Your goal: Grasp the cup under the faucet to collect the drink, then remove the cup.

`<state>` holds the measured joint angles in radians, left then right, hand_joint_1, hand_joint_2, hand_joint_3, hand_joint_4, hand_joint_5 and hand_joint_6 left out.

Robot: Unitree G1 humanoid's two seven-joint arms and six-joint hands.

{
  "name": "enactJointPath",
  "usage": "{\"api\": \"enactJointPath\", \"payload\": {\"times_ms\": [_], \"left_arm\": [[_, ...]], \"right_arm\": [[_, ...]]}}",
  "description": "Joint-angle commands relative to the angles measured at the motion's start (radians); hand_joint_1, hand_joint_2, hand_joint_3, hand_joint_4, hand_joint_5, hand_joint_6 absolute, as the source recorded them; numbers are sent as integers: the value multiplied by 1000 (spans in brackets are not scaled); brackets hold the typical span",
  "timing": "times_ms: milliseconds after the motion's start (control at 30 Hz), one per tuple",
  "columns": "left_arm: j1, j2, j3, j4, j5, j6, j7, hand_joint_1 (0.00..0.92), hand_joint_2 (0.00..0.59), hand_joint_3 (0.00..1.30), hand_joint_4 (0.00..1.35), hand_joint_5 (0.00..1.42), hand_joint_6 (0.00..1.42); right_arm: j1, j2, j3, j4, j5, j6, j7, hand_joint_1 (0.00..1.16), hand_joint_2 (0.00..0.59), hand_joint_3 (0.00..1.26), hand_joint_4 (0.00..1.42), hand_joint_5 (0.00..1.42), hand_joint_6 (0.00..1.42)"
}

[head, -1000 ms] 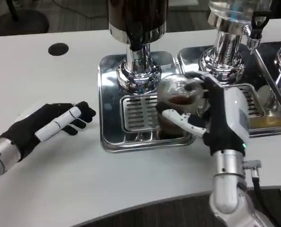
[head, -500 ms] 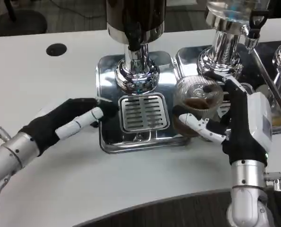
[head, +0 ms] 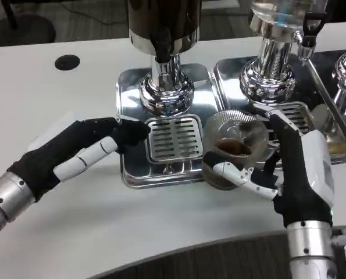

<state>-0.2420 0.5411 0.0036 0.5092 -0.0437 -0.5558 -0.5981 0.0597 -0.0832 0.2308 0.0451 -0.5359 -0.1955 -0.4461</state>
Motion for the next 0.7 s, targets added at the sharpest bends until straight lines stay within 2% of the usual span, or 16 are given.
{"api": "enactJointPath", "payload": {"times_ms": [33,100,167,267,600,700], "left_arm": [[22,4,11,-44,-14,35,-10,0,165,374,322,321,404],[26,2,13,-54,-12,41,-10,0,164,357,311,317,403],[97,32,24,-118,-2,-3,-18,0,169,347,297,308,402],[159,55,30,-184,7,-34,-22,0,170,343,285,303,393],[233,73,55,-292,-7,-31,-26,0,175,340,281,291,390],[242,84,63,-311,42,-74,-5,0,174,325,246,245,366]], "right_arm": [[24,16,11,-85,-1,-20,17,722,198,511,640,833,1178],[38,16,15,-102,0,-21,27,721,199,511,642,833,1178],[51,16,21,-116,0,-22,38,720,199,511,643,833,1178],[83,20,36,-145,1,-27,55,719,199,511,644,833,1178],[131,31,59,-198,-5,-30,77,718,200,512,645,833,1178],[133,33,61,-203,-1,-28,84,718,200,512,645,833,1178]]}}
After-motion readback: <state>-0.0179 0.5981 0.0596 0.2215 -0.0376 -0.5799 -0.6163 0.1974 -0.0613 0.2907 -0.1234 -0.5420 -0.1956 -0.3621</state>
